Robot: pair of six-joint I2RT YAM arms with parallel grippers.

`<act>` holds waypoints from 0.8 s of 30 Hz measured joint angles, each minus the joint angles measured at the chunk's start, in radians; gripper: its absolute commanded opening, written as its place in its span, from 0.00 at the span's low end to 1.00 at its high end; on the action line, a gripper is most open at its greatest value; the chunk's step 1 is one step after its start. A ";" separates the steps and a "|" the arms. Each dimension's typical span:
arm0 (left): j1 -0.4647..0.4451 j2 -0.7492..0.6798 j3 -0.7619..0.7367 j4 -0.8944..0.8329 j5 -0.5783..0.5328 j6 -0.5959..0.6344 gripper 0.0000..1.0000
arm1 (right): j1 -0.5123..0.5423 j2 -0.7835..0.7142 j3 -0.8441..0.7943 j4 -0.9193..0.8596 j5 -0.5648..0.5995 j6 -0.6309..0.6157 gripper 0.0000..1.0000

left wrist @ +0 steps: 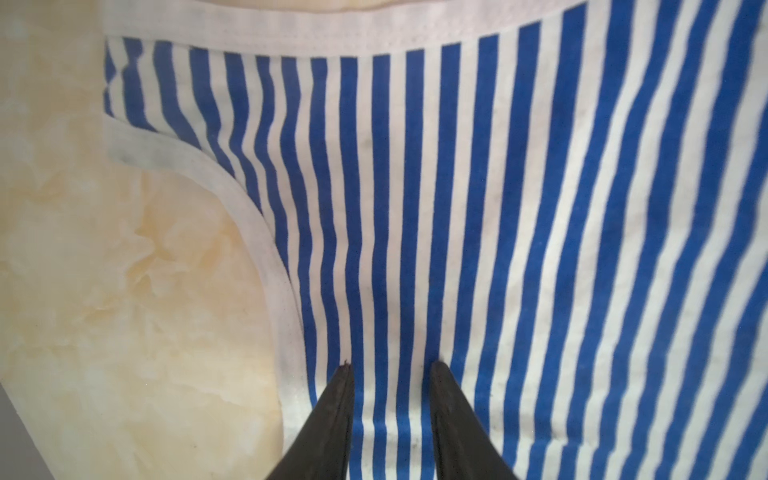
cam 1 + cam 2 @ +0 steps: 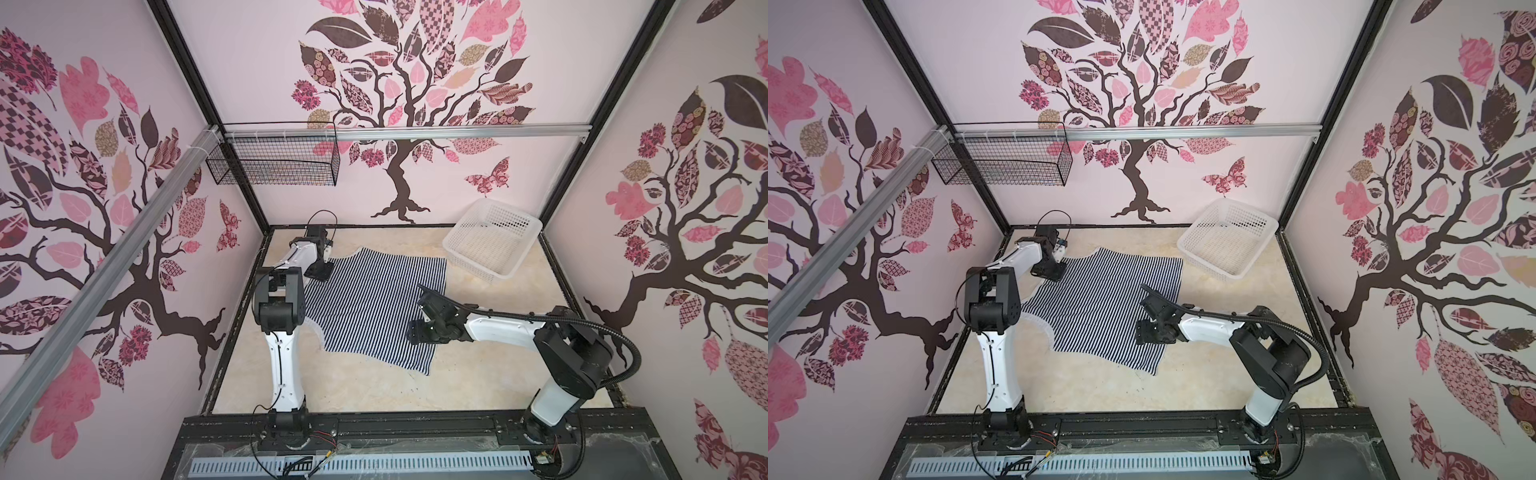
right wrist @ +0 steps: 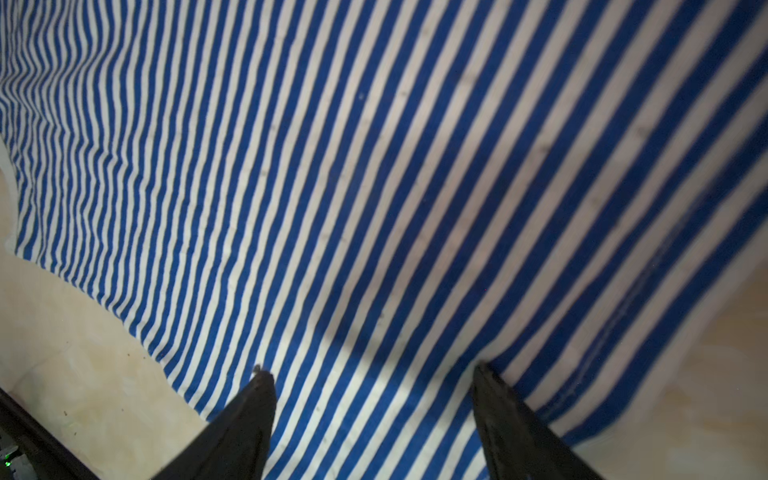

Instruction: Fold and stack the tank tops

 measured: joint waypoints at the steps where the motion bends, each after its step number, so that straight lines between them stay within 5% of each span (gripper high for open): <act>1: 0.000 -0.005 -0.008 0.007 0.000 -0.002 0.34 | -0.013 -0.006 -0.008 0.002 0.001 -0.007 0.78; 12: 0.000 -0.097 -0.163 0.078 0.013 -0.027 0.34 | -0.109 0.019 0.029 -0.026 0.021 -0.088 0.78; 24: 0.002 -0.256 -0.346 0.069 0.045 -0.059 0.37 | -0.086 -0.059 0.070 -0.239 0.070 -0.108 0.79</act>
